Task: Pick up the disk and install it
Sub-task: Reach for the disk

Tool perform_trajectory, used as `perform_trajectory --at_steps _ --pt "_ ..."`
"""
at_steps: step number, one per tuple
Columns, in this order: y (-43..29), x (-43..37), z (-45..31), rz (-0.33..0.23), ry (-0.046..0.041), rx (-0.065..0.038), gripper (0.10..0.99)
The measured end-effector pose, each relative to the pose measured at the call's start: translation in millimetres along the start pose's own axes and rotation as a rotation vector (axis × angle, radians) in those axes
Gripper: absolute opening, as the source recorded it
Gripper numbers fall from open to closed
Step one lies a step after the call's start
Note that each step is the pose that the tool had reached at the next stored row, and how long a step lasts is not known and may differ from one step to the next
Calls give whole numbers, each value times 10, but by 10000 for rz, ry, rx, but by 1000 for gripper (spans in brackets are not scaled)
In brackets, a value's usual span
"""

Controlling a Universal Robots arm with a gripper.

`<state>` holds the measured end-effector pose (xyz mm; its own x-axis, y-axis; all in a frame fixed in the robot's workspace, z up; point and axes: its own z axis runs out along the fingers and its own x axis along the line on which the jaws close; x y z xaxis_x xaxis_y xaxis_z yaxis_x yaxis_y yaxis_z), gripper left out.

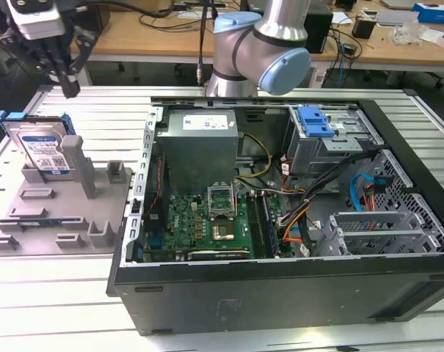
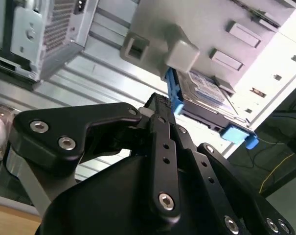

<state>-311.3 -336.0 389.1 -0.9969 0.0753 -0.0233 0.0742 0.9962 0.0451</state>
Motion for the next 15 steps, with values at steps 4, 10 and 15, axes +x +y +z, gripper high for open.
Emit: perform_trajectory --at_steps 4,10,15 --pt "31 253 5 1 1 0 106" --pt "66 490 9 1 4 0 106" --pt "67 490 8 0 6 0 106"
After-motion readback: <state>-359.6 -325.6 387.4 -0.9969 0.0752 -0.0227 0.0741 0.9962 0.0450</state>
